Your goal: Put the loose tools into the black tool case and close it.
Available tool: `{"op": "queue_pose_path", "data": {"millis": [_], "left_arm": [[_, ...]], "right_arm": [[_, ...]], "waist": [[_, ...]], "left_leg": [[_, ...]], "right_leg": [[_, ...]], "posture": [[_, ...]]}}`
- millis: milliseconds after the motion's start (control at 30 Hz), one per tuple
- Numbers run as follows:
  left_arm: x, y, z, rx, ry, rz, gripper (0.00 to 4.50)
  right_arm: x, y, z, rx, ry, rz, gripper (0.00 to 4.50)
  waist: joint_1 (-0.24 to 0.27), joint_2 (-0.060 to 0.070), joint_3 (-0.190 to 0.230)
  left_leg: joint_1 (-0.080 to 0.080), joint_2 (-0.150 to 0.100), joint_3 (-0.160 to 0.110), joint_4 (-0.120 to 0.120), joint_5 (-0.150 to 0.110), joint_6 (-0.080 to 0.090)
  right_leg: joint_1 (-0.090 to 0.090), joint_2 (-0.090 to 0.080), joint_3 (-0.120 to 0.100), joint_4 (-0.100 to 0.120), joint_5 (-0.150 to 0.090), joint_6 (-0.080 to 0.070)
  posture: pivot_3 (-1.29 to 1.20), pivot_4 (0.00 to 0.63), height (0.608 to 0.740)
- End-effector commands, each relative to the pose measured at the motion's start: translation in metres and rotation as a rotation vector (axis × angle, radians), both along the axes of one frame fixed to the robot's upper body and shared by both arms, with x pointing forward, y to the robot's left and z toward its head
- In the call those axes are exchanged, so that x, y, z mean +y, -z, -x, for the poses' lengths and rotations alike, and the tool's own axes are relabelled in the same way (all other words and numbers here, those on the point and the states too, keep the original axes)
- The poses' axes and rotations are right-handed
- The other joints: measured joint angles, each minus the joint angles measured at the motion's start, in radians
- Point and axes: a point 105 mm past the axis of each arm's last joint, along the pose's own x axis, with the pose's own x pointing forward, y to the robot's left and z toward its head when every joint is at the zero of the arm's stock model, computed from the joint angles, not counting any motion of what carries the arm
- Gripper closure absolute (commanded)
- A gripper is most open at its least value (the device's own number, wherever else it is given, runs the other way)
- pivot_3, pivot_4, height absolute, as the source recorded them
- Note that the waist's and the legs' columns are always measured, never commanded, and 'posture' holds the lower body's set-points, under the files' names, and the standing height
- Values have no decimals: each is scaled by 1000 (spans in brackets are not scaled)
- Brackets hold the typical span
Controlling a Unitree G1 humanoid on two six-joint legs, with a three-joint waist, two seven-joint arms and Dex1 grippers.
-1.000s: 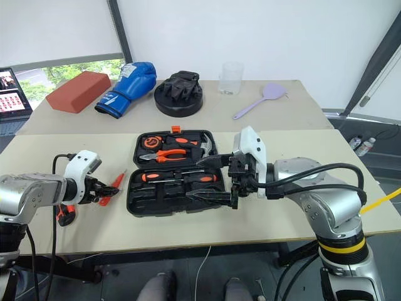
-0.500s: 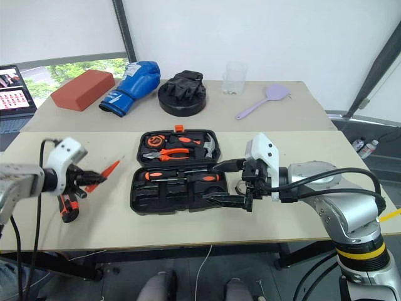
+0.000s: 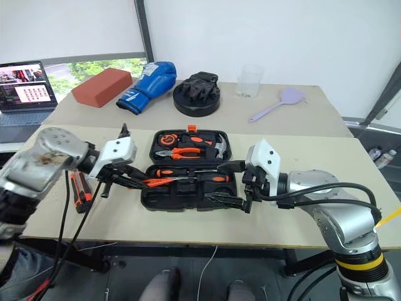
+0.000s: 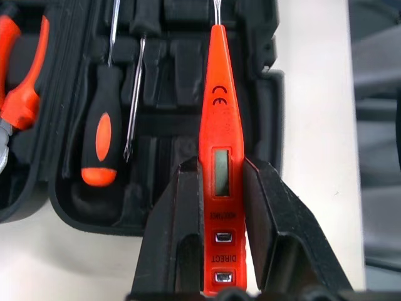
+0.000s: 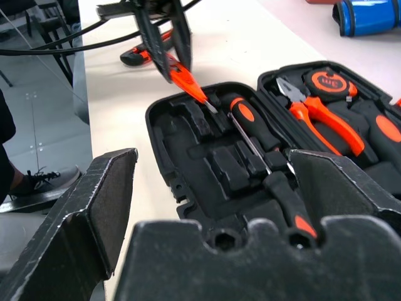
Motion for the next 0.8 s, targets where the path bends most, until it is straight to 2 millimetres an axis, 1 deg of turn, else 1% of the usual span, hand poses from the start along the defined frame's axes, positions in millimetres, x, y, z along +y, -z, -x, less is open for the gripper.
{"op": "queue_pose_path", "data": {"millis": [33,200,300,433,600,667,700,733,800], "left_arm": [[-6,0,-16,-34,30,-49,4072],[-20,9,-32,-25,59,-76,4072],[-20,18,-41,-31,33,-119,4072],[-23,22,-35,45,41,-110,4072],[-21,26,-36,47,18,-130,4072],[-22,24,-34,70,12,-113,3070],[-23,21,-33,71,18,-106,3003],[-23,17,-32,63,23,-96,2681],[-24,7,-30,53,31,-56,1887]], "right_arm": [[-2,-12,6,-52,15,-12,0],[-2,-11,8,-52,34,-16,0],[-2,-11,8,-58,47,-26,0],[-2,-11,7,-58,61,-37,0],[-2,-9,6,-57,69,-43,0],[-2,-9,4,-57,72,-47,0],[-2,-9,3,-57,73,-49,0],[-2,-9,3,-56,73,-51,0],[-1,-9,3,-53,71,-56,0]], "waist": [[0,0,0],[-1,0,0],[-3,0,0],[-7,0,0],[-9,0,0],[-9,0,0],[-9,0,0],[-9,0,0],[-9,0,0]], "left_leg": [[0,0,1,1,1,0],[-4,0,1,1,1,2],[-6,0,1,2,2,2],[-6,-1,1,2,2,3],[-6,0,1,2,2,3],[-6,0,1,3,2,3],[-6,0,1,2,2,3],[-6,0,1,3,2,3],[-6,0,1,2,2,3]], "right_leg": [[1,0,1,0,1,3],[-2,0,2,0,2,3],[-2,0,2,0,2,3],[-2,0,2,1,2,4],[-2,0,3,1,1,5],[-2,0,3,1,1,5],[-2,0,3,1,1,5],[-2,0,3,1,1,5],[-2,0,3,1,1,5]], "posture": [[0,150,735],[0,150,735],[0,150,735],[0,150,735],[0,150,735],[0,150,735],[0,150,735],[0,150,735],[0,150,735]]}}
